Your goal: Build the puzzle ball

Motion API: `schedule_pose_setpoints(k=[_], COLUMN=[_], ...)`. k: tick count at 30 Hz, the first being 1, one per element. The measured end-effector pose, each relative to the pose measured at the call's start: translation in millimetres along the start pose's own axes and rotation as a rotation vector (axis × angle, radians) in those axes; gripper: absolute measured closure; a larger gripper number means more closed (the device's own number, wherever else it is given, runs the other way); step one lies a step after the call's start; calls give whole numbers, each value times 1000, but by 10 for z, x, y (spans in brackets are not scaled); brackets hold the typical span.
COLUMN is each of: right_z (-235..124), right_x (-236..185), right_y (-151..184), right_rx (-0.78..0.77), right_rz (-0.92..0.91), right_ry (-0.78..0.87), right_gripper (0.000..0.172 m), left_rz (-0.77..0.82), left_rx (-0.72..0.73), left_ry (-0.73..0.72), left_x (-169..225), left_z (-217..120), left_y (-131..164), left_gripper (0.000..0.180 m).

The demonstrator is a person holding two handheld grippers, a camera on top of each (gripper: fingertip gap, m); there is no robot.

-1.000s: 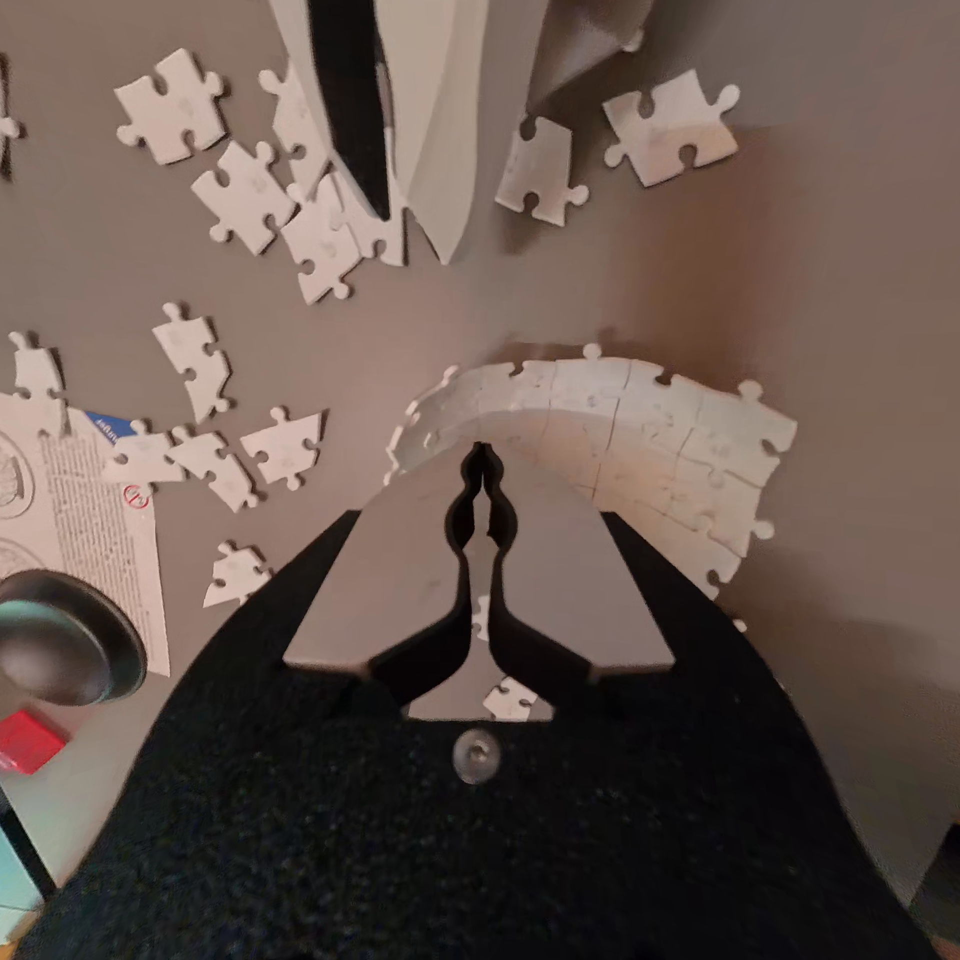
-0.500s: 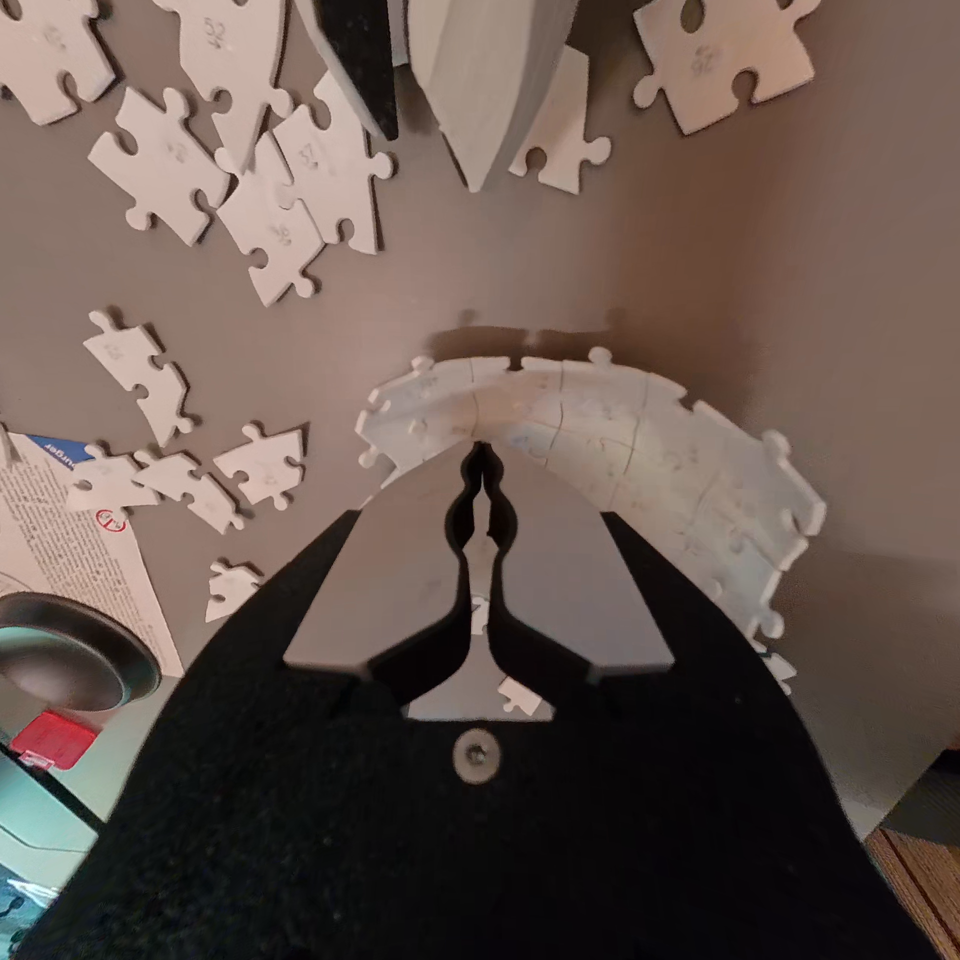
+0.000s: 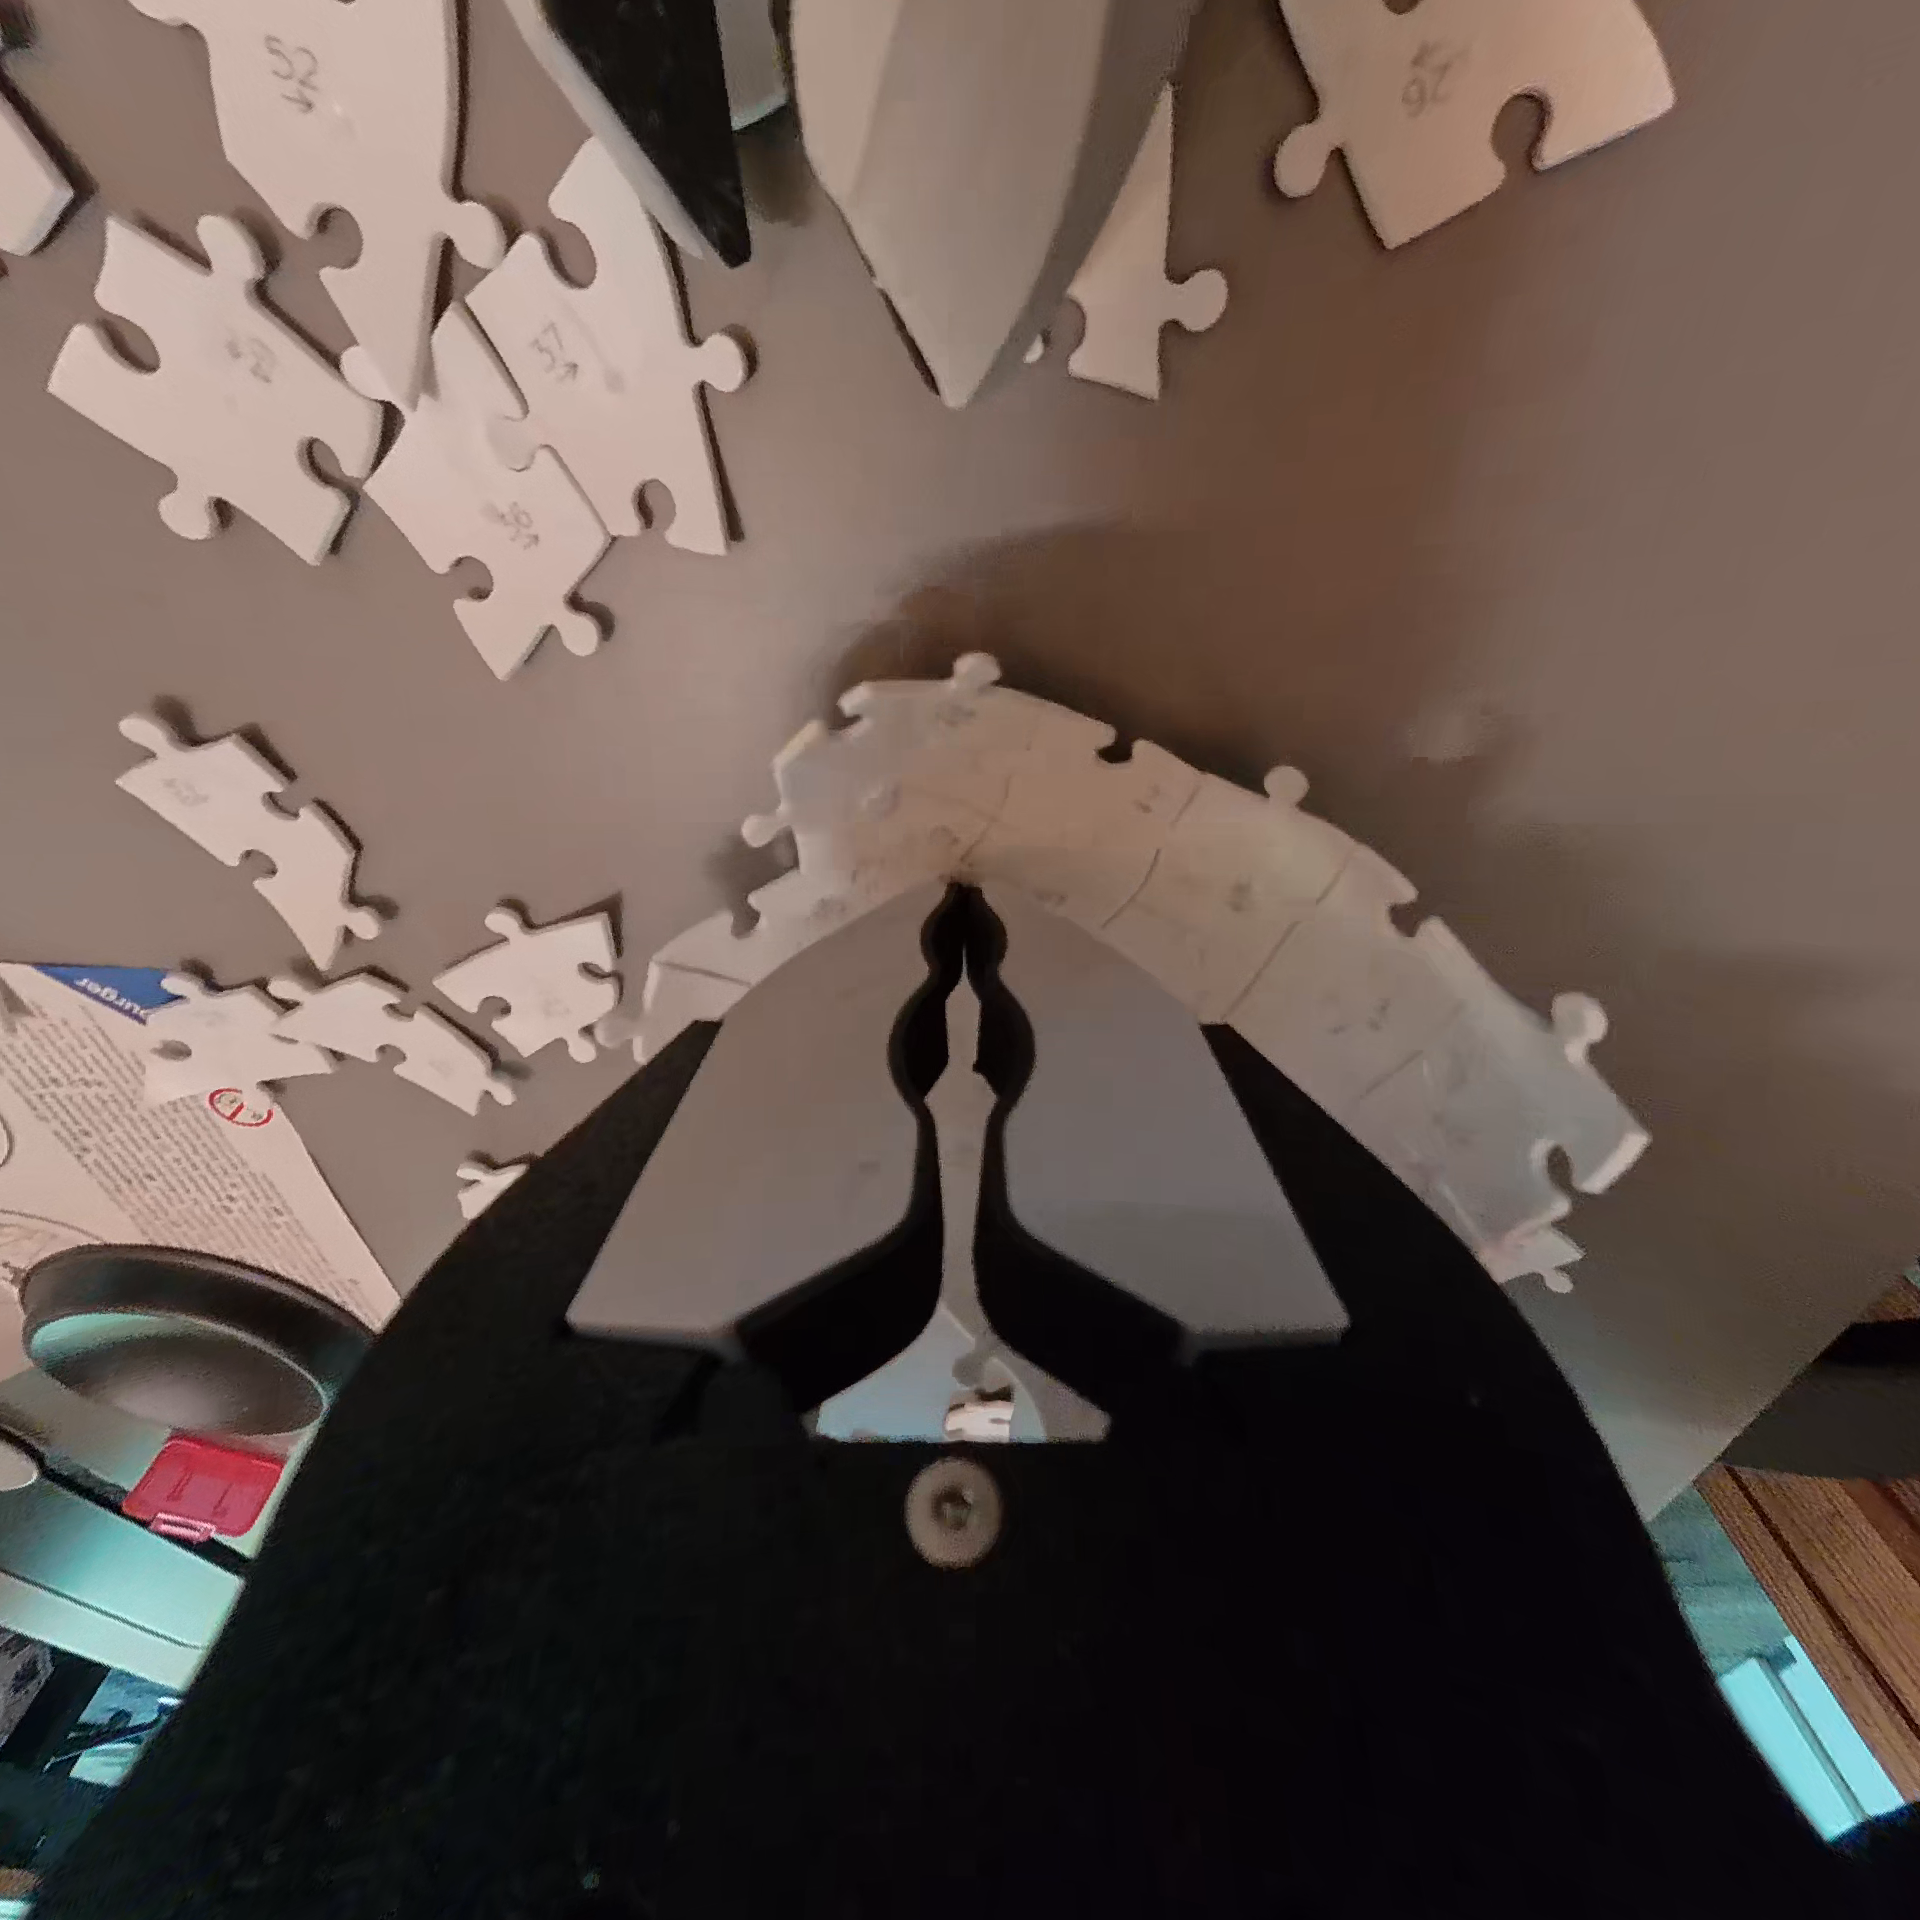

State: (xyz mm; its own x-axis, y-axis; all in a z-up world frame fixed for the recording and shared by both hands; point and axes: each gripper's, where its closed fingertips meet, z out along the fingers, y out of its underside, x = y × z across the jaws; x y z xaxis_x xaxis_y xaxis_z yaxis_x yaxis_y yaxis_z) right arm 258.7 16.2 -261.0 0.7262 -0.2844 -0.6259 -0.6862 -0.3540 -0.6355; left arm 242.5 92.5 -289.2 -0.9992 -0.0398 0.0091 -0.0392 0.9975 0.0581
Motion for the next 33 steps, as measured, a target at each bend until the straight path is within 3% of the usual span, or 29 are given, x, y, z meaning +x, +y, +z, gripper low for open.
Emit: schedule_pose_setpoints(k=[13, 18, 33], right_z=[31, 19, 92], right_x=[-27, -30, -124], right_y=[10, 20, 38], right_rx=[-2, -8, -24], right_rz=[-3, -14, -42], right_ry=[-13, 2, -20], right_gripper=[143, 142, 140], left_rz=[43, -47, -164], left_rx=[-122, -39, 97], left_ry=[21, 71, 4], left_x=[0, -15, 35], left_z=[-1, -7, -222], left_y=[-4, -15, 77], left_gripper=[180, 180, 180])
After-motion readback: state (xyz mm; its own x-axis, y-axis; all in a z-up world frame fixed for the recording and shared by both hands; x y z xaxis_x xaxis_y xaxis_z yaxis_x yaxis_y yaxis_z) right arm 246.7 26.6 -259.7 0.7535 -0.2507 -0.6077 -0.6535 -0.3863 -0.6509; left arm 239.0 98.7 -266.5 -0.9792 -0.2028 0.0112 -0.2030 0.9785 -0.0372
